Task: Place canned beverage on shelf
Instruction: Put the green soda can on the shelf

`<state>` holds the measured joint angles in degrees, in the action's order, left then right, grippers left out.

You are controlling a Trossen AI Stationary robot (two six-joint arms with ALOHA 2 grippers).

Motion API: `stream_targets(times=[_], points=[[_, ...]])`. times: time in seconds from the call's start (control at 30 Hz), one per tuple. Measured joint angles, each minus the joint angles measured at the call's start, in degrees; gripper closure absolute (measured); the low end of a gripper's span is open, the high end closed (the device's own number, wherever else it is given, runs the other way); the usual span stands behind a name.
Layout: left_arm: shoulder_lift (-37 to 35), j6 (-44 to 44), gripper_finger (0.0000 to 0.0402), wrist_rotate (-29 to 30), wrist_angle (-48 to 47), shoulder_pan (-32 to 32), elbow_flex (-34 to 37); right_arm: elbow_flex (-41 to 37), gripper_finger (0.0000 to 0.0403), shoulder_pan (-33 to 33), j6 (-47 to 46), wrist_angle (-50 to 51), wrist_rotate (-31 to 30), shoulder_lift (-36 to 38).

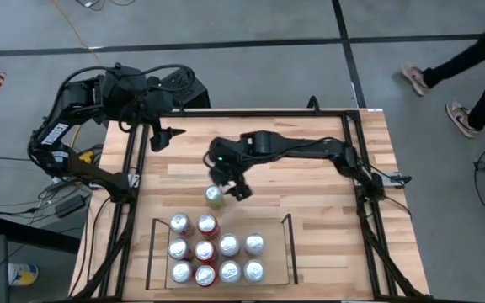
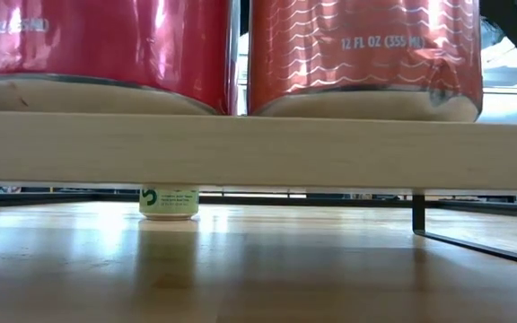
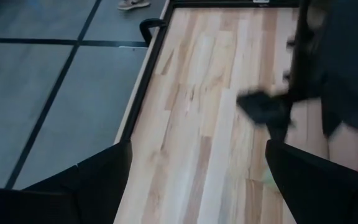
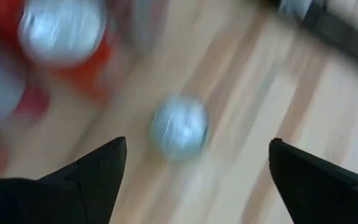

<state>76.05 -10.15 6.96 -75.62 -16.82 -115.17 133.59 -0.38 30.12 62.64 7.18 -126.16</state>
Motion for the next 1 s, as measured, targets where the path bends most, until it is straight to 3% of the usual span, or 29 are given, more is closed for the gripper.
stream_targets(times=[0.2, 0.33, 0.67, 1.0], points=[[0.0, 0.6, 0.0047, 1.5, -0.4, -0.2, 0.1, 0.3, 0.0031, -0.5, 2.1, -6.6, 8.6, -3.2], [0.0, 1.0, 0.0047, 2.0, -0.5, -0.2, 0.1, 0.1, 0.0031, -0.5, 3.9, -8.5, 9.9, -4.5], [0.0, 1.7, 0.0047, 2.8, -0.9, -0.2, 0.1, 0.1, 0.0031, -0.8, 4.9, -11.2, 9.2, -9.2], [0.0, 2.5, 0.0047, 2.8, -1.5, -0.2, 0.1, 0.1, 0.0031, -0.6, 4.9, -6.7, 1.8, -12.1]])
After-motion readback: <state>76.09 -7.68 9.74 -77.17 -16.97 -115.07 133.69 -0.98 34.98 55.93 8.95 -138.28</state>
